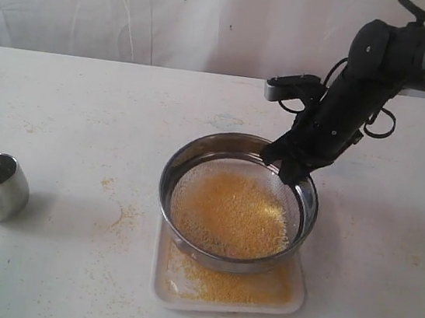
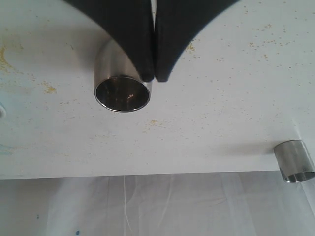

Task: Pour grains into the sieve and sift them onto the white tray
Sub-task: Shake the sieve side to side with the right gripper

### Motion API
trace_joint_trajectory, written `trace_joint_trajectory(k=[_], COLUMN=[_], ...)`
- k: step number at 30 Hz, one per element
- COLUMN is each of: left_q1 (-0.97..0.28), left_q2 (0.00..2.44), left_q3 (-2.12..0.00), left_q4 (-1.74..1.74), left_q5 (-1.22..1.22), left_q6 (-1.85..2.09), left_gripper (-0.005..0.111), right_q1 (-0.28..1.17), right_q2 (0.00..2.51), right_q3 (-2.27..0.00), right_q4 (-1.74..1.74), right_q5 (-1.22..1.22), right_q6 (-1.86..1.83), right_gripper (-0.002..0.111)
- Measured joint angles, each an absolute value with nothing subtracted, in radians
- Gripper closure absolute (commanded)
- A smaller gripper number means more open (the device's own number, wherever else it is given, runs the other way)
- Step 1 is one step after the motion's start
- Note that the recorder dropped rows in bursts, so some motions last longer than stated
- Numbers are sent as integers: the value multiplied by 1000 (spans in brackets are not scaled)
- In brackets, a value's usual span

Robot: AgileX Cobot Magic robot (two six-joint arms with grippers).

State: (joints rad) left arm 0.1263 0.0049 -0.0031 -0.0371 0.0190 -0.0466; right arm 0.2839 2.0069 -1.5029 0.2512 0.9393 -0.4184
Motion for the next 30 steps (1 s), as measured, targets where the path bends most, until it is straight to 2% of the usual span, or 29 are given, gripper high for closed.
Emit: trace_joint_trajectory(k=[8,11,15,18,28,30], left_q1=[126,126,126,126,126,126], left_q2=[5,5,5,5,5,5], left_q3=[-3,-3,-3,-3,-3,-3], left_q4=[-37,-37,-37,-37,-37,-37], left_q5=[19,19,19,19,19,19], left_q6=[-47,-47,-47,-47,-47,-47], left_gripper=[107,107,107,107,107,107], right_q1=[273,273,280,277,290,290], right_q2=[2011,2011,2011,2010,2009,2011], right_q3=[-1505,-1505,-1505,-1505,-1513,-1518], right_q4=[288,321,232,251,298,340], right_q5=[940,983,979,983,936,948], right_q6=[-389,-522,-375,-471,-378,-494], right_gripper=[108,108,108,108,108,108])
